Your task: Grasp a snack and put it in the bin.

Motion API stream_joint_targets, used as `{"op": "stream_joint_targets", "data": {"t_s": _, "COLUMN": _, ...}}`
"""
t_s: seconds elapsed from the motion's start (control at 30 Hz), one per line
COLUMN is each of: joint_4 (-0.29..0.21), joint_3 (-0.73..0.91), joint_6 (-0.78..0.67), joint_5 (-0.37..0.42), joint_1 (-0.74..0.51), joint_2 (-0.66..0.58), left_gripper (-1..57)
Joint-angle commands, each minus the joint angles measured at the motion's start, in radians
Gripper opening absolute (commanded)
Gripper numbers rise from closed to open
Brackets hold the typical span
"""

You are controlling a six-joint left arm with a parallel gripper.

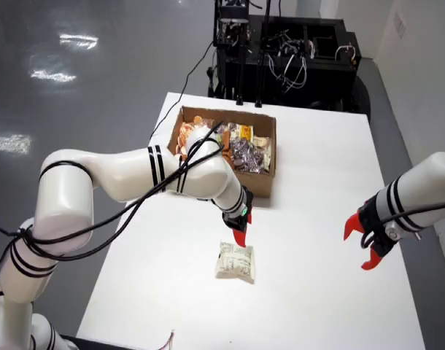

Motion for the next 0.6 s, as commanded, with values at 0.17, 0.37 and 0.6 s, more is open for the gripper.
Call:
{"op": "stream_joint_targets", "data": {"t_s": 0.17, "joint_4": 0.035, "joint_3": 0.002, "joint_6": -0.11, "joint_5": -0.001, "joint_1": 0.021, "joint_2": 0.008, "left_gripper": 38.1}}
{"op": "stream_joint_targets", "data": {"t_s": 0.37, "joint_4": 0.059, "joint_3": 0.004, "joint_6": -0.169, "joint_5": 0.003, "joint_1": 0.041, "joint_2": 0.032, "left_gripper": 40.1}}
{"op": "stream_joint_targets", "data": {"t_s": 0.6, "joint_4": 0.085, "joint_3": 0.0, "joint_6": -0.234, "joint_5": 0.0, "joint_1": 0.055, "joint_2": 0.077, "left_gripper": 41.9}}
